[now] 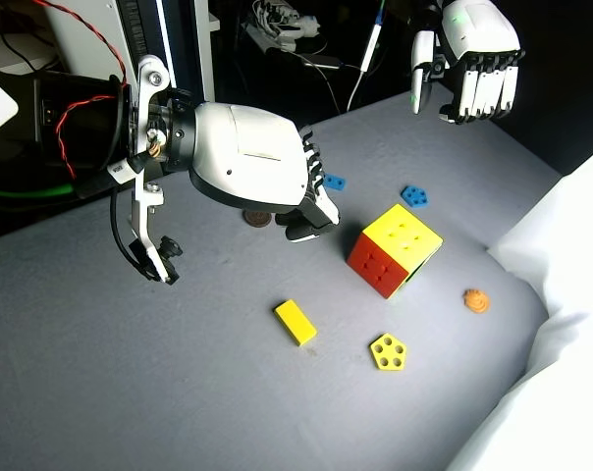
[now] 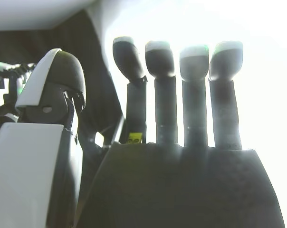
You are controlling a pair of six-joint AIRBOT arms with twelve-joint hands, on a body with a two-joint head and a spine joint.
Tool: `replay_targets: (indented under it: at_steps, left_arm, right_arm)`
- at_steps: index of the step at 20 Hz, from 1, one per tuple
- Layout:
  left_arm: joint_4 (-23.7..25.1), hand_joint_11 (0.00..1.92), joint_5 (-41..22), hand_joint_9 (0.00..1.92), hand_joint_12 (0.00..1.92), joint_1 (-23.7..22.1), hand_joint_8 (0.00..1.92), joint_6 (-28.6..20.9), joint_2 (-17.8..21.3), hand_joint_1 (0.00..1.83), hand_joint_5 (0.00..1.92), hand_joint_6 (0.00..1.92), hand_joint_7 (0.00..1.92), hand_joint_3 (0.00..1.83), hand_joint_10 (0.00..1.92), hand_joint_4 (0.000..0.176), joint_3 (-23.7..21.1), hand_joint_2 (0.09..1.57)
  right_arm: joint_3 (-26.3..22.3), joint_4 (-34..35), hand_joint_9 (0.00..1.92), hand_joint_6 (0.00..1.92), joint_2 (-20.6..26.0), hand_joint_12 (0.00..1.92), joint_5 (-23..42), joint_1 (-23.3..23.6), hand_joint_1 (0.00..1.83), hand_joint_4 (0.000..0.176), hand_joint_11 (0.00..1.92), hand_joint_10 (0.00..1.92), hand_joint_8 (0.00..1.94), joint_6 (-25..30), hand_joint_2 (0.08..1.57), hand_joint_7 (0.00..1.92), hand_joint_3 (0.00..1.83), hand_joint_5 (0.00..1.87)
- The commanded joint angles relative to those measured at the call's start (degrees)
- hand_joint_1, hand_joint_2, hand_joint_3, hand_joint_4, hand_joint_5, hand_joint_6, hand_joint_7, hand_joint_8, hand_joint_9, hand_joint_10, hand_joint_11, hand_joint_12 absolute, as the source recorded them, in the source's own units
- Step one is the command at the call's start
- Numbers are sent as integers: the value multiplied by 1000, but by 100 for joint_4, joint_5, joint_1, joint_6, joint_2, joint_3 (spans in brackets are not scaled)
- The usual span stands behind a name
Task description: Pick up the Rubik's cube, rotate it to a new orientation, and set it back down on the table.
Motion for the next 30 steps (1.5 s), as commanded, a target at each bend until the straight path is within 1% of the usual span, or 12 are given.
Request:
replay_targets:
  at_steps: [1,2,5,11,13,15,18,20,22,24,28,30]
  left_arm:
    - [8,0,-649,71,363,-94,3,120,34,0,49,3,73,31,7,0,8,1529]
    - [-152,0,-630,39,264,-112,6,272,27,0,30,3,47,20,8,0,-2,1530]
    - [-601,0,-620,49,275,-210,7,804,-21,0,50,8,62,7,11,0,-20,1522]
    - [-3253,0,-454,53,184,-945,0,3951,-411,0,41,0,55,0,1,0,-43,1495]
    - [-3782,0,-428,36,136,-1050,0,4482,-588,0,12,0,29,0,1,0,10,1478]
    - [-3877,0,-428,5,67,-972,0,4487,-735,0,0,0,2,0,1,0,77,1450]
    - [-3910,0,-421,4,110,-844,0,4390,-1023,68,0,0,0,0,1,0,245,1346]
    - [-3909,0,-427,0,100,-789,0,4279,-1282,337,0,0,0,0,0,0,398,1249]
    - [-3909,0,-566,31,249,-765,2,4235,-1537,565,0,0,10,0,6,0,517,1155]
    - [-3909,0,-868,30,262,-701,0,4123,-1768,777,0,0,3,0,4,0,585,1099]
    - [-4030,0,-1511,0,37,-519,0,3925,-2196,1054,0,0,0,0,0,0,656,1104]
    - [-4348,0,-1724,0,1,-504,0,4107,-2353,1047,0,0,0,0,0,0,659,1087]
  right_arm:
    - [-17,288,55,83,36,0,482,49,0,0,0,8,4,3,1418,119,59,88]
    - [-17,288,29,61,36,0,482,49,0,0,0,1,0,1,1417,96,45,63]
    - [-17,288,2,47,36,0,482,49,0,0,0,0,0,-10,1397,55,30,40]
    - [-17,288,0,5,36,0,482,50,0,0,0,0,0,-15,1376,0,15,12]
    - [-18,288,0,0,35,0,482,49,0,0,0,0,0,-19,1365,0,9,0]
    - [-18,288,0,0,34,0,482,49,0,0,0,0,0,-20,1346,0,0,0]
    - [-18,288,0,13,34,0,482,48,0,0,0,0,10,-22,1292,24,0,31]
    - [-18,288,5,20,33,0,483,48,0,0,0,2,15,-30,1266,41,0,49]
    - [-18,288,0,13,33,0,484,48,0,0,0,0,13,-37,1269,39,0,35]
    - [-18,288,0,10,33,0,484,48,0,0,0,0,11,-47,1277,40,0,30]
    - [-24,287,33,23,32,0,505,31,0,0,0,13,18,-82,1269,65,0,63]
    - [-31,287,32,31,32,0,511,25,0,0,0,12,17,-92,1255,68,0,82]
